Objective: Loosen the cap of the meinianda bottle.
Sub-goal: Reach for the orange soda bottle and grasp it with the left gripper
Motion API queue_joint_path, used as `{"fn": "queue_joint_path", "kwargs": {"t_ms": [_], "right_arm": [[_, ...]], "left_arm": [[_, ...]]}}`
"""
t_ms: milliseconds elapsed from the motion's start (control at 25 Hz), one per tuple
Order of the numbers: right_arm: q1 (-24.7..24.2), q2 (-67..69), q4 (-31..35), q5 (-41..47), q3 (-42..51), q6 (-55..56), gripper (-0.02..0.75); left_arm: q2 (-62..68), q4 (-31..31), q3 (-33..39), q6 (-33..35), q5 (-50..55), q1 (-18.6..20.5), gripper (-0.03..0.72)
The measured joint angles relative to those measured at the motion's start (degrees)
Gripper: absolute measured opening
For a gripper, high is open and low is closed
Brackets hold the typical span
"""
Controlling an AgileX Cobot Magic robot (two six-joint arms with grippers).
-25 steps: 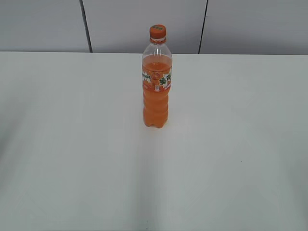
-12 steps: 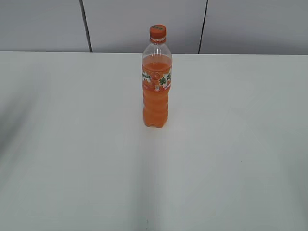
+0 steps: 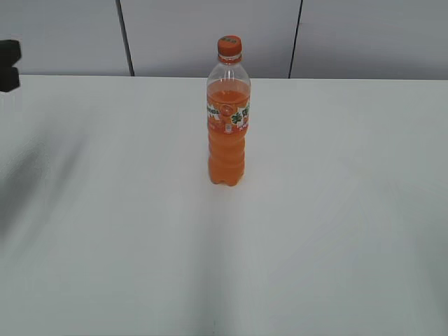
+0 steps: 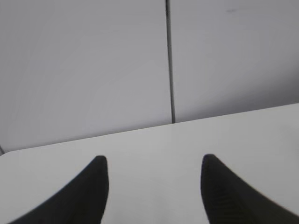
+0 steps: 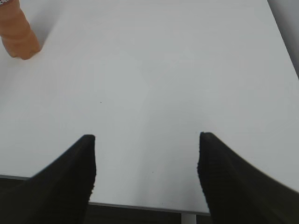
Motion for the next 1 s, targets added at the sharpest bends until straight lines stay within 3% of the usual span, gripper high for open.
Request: {"fn": "queue_joint_path", "kwargs": {"t_ms": [160, 320, 640, 880, 1000], "right_arm": [[0.00, 0.00, 0.00, 0.00, 0.00, 0.00, 0.512], [0.00, 0.00, 0.00, 0.00, 0.00, 0.00, 0.512], [0.00, 0.00, 0.00, 0.00, 0.00, 0.00, 0.512], [0.00, 0.00, 0.00, 0.00, 0.00, 0.00, 0.512], [0.00, 0.00, 0.00, 0.00, 0.00, 0.00, 0.512]], "left_arm": [[5.56, 17.61, -0.06, -13.07, -10.35, 0.00, 0.406], [12.63, 31.50, -1.80, -21.88, -18.16, 0.00, 0.405], [26.21, 53.75, -11.33, -29.80, -29.50, -0.06, 0.428], [36.06, 58.39, -18.42, -31.60, -30.91, -1.53, 0.611], [39.90, 58.64, -22.08, -31.72, -30.91, -3.60, 0.632]]}}
